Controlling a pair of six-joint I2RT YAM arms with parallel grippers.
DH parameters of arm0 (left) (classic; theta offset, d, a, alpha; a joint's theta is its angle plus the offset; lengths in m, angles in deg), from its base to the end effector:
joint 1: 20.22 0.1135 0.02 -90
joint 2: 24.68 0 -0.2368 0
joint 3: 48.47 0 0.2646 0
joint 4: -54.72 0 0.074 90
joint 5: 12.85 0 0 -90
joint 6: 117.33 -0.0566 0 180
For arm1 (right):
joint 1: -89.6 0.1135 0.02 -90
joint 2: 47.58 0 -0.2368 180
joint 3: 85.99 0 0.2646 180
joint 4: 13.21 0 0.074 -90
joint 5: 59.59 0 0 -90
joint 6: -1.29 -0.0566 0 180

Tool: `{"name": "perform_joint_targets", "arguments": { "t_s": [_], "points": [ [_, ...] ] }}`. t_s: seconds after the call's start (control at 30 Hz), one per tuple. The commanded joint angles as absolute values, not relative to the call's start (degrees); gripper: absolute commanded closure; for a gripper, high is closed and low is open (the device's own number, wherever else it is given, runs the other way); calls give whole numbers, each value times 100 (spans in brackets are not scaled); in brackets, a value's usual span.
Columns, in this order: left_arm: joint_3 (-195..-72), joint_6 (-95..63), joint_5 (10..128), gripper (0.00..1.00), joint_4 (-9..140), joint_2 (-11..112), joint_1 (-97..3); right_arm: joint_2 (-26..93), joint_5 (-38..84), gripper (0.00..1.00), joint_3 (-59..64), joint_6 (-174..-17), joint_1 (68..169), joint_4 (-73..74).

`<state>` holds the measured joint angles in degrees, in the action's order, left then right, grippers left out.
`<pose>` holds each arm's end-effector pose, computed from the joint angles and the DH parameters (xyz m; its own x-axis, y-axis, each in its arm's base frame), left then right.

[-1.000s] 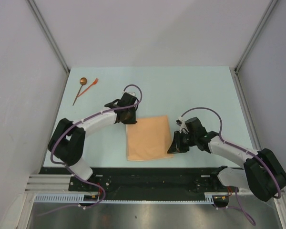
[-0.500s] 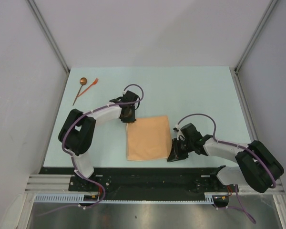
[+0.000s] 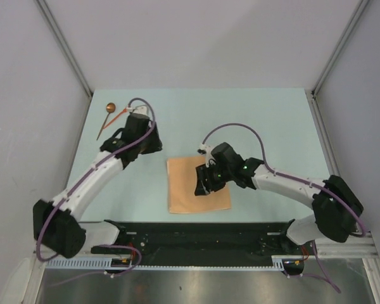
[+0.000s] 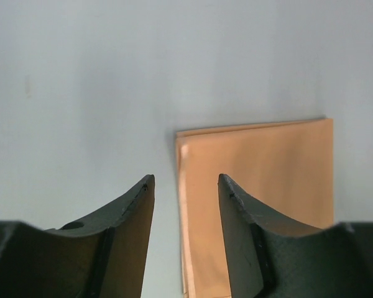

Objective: Fold the napkin into a case and place the utensils inside
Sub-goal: Pick up the top corner of the square-folded napkin.

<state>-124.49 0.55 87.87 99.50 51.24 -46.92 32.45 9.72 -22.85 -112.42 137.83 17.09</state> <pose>0.2899 -0.1340 0.2525 -0.7064 -0.1590 -0.6897 -0.0080 0.9762 -0.2169 0.1972 0.2508 0.1767 -0.7923 -0.3224 -0.5180 -0.5888 0.6266 0.5106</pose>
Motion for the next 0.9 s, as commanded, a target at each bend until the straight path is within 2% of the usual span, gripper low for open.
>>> {"name": "perform_joint_targets", "arguments": {
  "t_s": [0.0, 0.03, 0.17, 0.27, 0.4, 0.53, 0.87],
  "points": [
    [-11819, -52, 8297, 51, 10271, 4091, -3983, 4318, 1229, 40, -1333, -10612, 14346, 1607],
    [-11714, -52, 8000, 51, 10297, 3662, -3851, 4608, 1343, 37, -1069, -10507, 14530, 1668],
    [-11432, -78, 7759, 54, 10622, 2781, -3219, 5847, 2125, 36, 136, -10286, 15191, 2308],
    [-11387, -192, 7777, 53, 10841, 2245, -3025, 6157, 2634, 38, 577, -10216, 15516, 2581],
    [-11317, -333, 7768, 53, 10983, 1979, -2919, 6464, 2865, 48, 875, -10163, 15806, 2784],
    [-11194, -307, 7487, 55, 10940, 1962, -2883, 6667, 2909, 68, 1122, -10251, 15929, 2969],
    [-11080, -298, 7232, 56, 10799, 1970, -2857, 6746, 2944, 69, 1131, -10348, 16061, 3057]
  ]
}}
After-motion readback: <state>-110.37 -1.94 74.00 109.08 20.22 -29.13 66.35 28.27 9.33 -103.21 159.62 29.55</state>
